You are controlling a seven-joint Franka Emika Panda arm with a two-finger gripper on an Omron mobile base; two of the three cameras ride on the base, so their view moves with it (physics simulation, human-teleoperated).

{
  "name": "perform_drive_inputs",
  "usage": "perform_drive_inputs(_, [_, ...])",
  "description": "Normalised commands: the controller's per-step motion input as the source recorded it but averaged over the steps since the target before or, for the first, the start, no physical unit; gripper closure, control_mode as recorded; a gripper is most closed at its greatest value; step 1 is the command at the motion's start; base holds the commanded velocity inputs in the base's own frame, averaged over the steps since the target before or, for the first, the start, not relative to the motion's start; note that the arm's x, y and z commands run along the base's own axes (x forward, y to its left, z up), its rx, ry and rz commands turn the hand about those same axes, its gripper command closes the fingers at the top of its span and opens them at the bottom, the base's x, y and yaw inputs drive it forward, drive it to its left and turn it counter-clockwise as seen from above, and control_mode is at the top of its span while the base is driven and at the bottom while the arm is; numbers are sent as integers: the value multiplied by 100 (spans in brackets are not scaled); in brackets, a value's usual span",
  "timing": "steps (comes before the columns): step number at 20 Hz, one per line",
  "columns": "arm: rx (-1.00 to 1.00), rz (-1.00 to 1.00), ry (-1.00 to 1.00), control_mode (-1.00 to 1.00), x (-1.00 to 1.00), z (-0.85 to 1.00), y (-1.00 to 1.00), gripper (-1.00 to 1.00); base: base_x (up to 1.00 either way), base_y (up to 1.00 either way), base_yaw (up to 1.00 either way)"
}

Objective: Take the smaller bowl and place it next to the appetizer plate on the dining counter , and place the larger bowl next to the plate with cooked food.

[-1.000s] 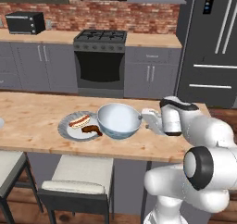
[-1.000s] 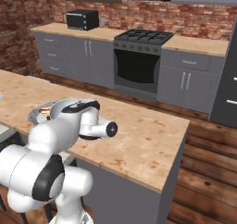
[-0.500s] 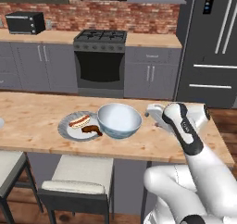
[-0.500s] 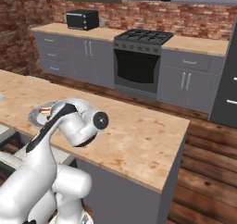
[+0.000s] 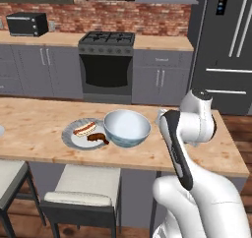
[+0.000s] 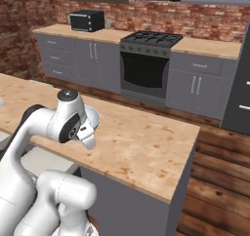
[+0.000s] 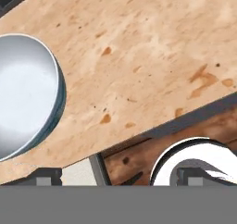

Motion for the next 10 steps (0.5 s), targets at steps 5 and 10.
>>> perform_drive_inputs(5, [-5, -7, 6, -100, -79, 0, -10, -100, 0, 0, 0])
perform_drive_inputs(10, [-2, 0, -2, -100, -3, 0, 0, -100, 0, 0, 0])
